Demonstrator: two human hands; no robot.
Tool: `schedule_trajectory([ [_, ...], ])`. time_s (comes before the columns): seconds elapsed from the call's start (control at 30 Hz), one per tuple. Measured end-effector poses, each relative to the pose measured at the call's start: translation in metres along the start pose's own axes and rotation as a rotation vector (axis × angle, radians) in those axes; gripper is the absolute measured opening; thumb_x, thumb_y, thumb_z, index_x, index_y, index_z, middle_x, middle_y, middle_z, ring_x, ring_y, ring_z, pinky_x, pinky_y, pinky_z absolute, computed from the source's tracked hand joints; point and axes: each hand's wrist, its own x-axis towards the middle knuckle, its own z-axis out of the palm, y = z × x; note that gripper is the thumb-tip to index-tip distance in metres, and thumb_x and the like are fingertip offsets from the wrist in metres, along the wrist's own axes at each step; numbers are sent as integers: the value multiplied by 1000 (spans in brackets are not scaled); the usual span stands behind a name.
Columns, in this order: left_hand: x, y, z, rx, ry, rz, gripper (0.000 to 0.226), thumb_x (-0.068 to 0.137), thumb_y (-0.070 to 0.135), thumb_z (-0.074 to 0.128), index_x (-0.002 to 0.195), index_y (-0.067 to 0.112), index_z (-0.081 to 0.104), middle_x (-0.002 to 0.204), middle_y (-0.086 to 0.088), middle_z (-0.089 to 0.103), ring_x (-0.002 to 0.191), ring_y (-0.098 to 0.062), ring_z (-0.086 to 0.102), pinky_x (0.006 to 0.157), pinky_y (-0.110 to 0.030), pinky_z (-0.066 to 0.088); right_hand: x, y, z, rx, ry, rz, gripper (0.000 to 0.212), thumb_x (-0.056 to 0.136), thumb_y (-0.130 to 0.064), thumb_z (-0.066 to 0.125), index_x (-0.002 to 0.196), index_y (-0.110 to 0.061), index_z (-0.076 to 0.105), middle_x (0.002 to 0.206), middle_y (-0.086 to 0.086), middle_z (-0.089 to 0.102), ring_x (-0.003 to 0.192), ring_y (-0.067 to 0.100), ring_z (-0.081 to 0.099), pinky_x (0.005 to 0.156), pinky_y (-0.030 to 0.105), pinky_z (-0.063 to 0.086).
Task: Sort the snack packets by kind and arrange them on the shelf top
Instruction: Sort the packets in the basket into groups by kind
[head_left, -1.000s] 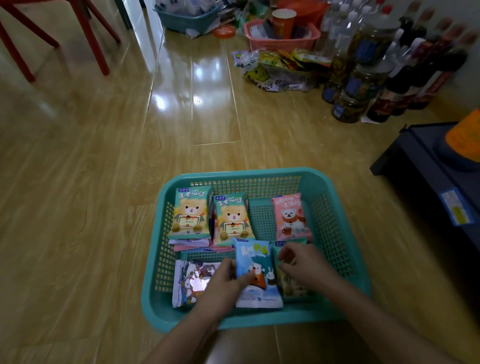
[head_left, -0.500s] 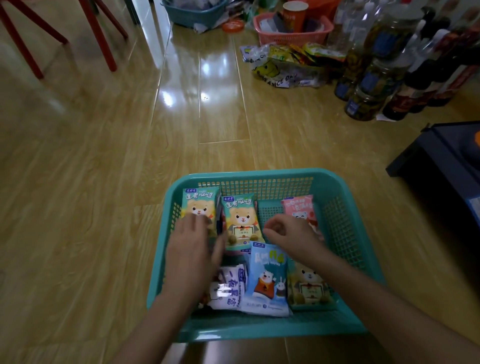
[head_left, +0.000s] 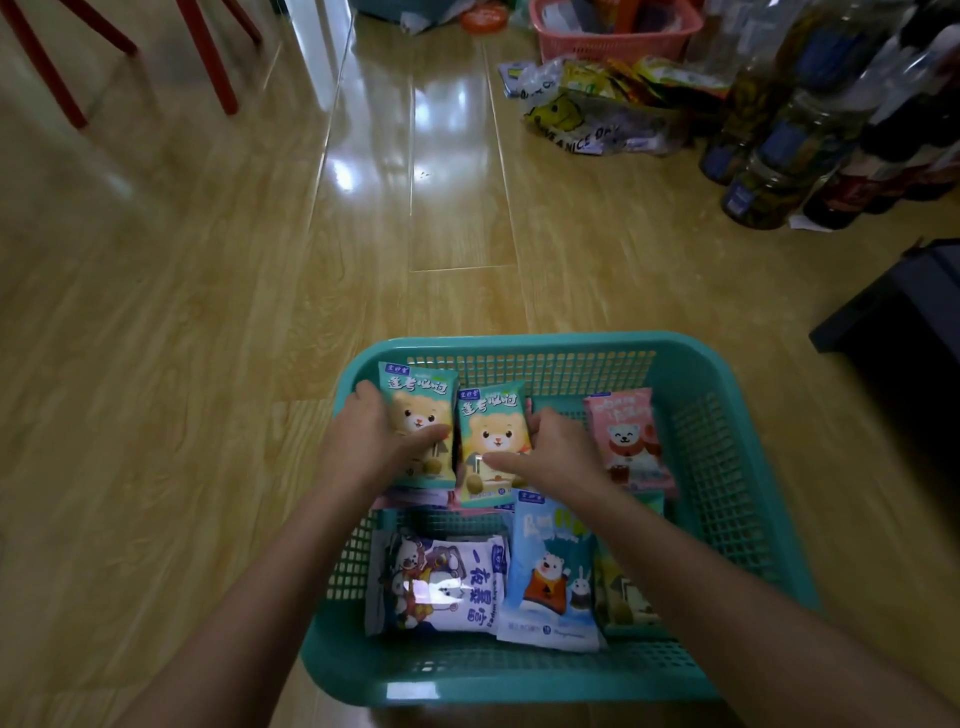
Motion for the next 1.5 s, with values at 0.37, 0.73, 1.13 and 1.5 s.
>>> schedule_trajectory([
  [0.37,-5,-4,-4,-207,-10,-7,56,69,37,79,102,7,46,99,-10,64,87,-29,63,77,-49,53,-8,-7,-48,601,75,-14,23,90,-26,60,106,-11,52,104,5,66,83,14,65,67,28,52],
  [0.73,-68,10,-13,-930,-314,-117,9,90,17,55,97,14,51,88,-10,69,67,-22,69,60,-30,54,-82,87,-81,559,-191,227,17,90,-16,57,105,-9,56,75,1,74,62,10,71,50,20,50],
  [1.13,-107,43,46,-869,-669,-101,19,91,4,54,110,4,50,97,-13,66,79,-23,66,72,-37,55,-91,92,-65,-341,6,100,26,83,-42,63,88,-24,46,88,-10,55,79,8,55,62,23,40],
  [1.5,-120,69,93,105,-309,360,31,86,50,55,87,20,50,84,2,61,80,-16,58,68,-27,46,-76,72,-96,-274,158,-49,8,90,-34,55,93,-26,56,96,-8,64,86,12,60,70,29,50],
])
